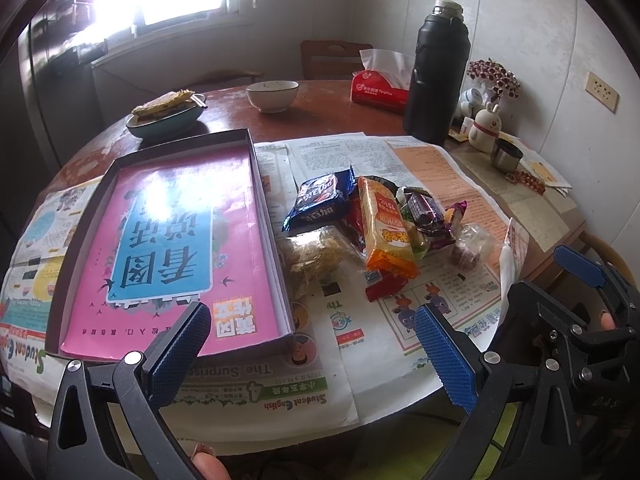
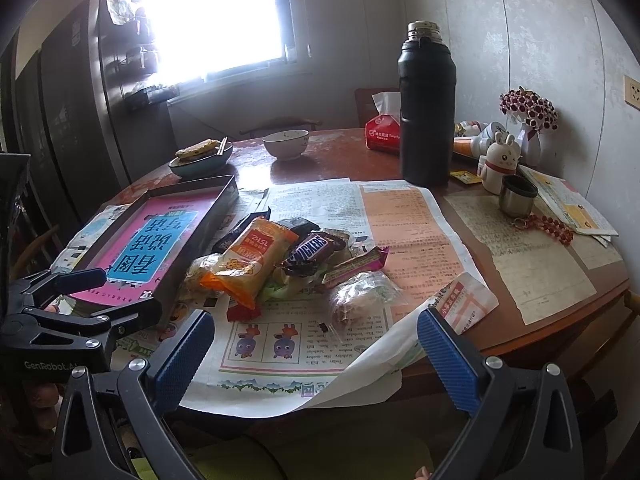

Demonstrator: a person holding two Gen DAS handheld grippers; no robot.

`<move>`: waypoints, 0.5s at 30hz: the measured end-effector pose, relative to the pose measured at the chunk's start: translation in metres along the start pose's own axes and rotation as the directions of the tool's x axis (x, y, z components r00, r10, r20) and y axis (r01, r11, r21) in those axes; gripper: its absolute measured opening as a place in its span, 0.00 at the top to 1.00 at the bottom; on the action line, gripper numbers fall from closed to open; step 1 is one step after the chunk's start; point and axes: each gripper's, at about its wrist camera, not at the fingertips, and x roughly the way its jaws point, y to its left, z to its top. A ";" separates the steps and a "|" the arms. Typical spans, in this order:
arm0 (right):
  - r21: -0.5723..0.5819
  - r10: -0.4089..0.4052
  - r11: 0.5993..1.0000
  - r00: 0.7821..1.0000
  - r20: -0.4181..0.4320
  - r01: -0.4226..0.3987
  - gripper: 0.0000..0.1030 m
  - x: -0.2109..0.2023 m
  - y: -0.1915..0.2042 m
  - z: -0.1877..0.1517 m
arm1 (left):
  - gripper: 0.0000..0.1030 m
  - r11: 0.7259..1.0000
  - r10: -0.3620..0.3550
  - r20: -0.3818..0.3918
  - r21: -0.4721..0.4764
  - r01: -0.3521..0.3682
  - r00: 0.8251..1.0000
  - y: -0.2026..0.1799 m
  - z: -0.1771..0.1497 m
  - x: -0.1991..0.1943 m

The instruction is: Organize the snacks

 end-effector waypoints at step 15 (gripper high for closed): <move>0.005 0.007 1.000 1.000 -0.006 -0.007 0.01 0.003 0.001 -0.001 | 0.01 1.000 -0.008 -0.001 0.005 0.008 1.000 0.000 0.000 0.001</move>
